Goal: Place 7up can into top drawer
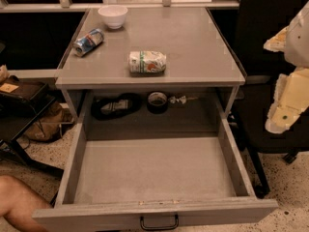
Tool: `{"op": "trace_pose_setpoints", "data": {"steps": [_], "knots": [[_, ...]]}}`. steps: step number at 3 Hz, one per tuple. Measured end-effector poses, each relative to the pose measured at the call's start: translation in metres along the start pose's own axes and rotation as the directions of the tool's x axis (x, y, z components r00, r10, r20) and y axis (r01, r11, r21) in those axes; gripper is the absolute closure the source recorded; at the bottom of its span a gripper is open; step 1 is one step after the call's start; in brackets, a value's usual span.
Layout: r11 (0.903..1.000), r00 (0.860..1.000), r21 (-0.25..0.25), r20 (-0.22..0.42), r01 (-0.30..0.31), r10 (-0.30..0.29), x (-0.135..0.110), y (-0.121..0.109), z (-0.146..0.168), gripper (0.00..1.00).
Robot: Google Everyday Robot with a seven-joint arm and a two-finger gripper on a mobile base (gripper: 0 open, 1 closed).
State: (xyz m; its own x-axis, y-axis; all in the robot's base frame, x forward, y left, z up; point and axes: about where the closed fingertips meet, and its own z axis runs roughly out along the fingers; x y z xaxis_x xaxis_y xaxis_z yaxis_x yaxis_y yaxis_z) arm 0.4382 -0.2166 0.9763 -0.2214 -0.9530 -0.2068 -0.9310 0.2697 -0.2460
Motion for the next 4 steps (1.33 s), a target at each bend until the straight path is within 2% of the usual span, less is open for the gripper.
{"op": "trace_pose_setpoints", "data": {"steps": [1, 2, 3, 4], "knots": [[1.0000, 1.000, 0.000, 0.000, 0.000, 0.000, 0.000, 0.000, 0.000, 0.00], [0.9991, 0.999, -0.001, 0.022, 0.042, -0.042, -0.018, -0.010, 0.011, 0.00], [0.9935, 0.987, -0.012, 0.118, 0.113, -0.111, -0.066, -0.041, 0.036, 0.00], [0.9857, 0.963, -0.044, 0.223, 0.163, -0.149, -0.124, -0.089, 0.082, 0.00]]}}
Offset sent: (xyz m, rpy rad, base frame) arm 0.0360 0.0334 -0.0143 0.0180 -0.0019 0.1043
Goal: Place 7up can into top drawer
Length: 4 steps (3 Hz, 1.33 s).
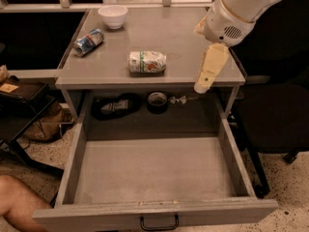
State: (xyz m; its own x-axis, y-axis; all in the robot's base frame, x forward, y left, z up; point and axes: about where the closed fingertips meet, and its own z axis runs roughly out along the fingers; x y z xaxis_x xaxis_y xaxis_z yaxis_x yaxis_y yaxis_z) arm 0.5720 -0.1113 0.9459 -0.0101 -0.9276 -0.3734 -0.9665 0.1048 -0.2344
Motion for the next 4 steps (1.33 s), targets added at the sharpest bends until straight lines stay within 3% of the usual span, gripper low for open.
{"op": "trace_pose_setpoints", "data": {"steps": [1, 2, 4], "knots": [[1.0000, 1.000, 0.000, 0.000, 0.000, 0.000, 0.000, 0.000, 0.000, 0.00], [1.0000, 0.999, 0.001, 0.045, 0.003, -0.003, -0.002, -0.019, 0.011, 0.00], [0.9995, 0.995, -0.026, 0.103, 0.014, -0.011, -0.018, -0.088, 0.056, 0.00]]}}
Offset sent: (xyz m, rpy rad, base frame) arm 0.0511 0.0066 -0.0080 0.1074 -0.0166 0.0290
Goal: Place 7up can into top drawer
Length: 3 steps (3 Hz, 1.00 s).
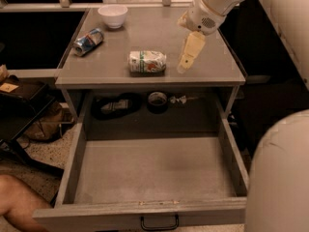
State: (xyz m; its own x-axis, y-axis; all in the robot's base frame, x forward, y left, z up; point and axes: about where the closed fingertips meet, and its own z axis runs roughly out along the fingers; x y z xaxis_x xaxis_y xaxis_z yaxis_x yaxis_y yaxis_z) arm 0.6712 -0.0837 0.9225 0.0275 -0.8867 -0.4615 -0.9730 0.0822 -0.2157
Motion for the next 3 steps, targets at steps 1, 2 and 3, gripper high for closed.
{"op": "trace_pose_setpoints", "data": {"steps": [1, 2, 3], "knots": [[0.9999, 1.000, -0.009, 0.014, 0.011, -0.011, -0.010, -0.030, 0.026, 0.00], [0.9995, 1.000, -0.020, 0.020, 0.023, -0.022, -0.020, -0.052, 0.051, 0.00], [0.9994, 0.999, -0.033, 0.031, 0.013, -0.012, -0.021, -0.065, 0.073, 0.00]]}}
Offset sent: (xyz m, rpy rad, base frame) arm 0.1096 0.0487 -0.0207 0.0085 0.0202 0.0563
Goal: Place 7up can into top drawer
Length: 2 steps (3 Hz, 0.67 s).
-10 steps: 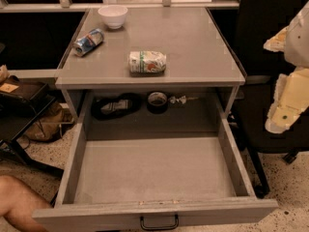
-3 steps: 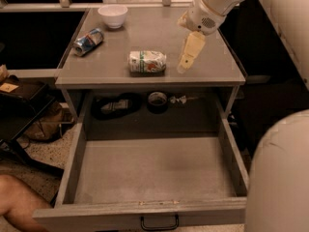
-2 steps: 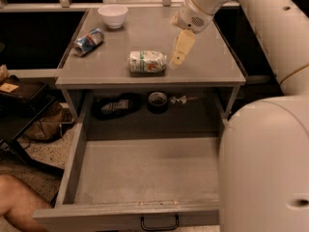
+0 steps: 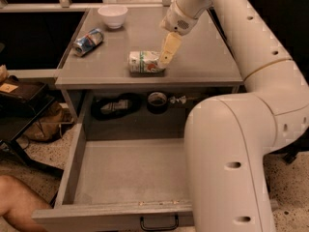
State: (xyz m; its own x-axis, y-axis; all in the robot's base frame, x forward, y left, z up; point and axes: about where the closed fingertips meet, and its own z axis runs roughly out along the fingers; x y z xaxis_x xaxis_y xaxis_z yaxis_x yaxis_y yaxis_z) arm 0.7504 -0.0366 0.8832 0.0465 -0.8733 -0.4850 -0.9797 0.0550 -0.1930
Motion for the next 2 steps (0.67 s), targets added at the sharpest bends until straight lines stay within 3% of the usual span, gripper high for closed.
{"op": "trace_pose_setpoints", "data": {"steps": [2], "knots": [[0.9987, 1.000, -0.050, 0.026, -0.012, 0.013, -0.002, -0.007, 0.040, 0.00]]}}
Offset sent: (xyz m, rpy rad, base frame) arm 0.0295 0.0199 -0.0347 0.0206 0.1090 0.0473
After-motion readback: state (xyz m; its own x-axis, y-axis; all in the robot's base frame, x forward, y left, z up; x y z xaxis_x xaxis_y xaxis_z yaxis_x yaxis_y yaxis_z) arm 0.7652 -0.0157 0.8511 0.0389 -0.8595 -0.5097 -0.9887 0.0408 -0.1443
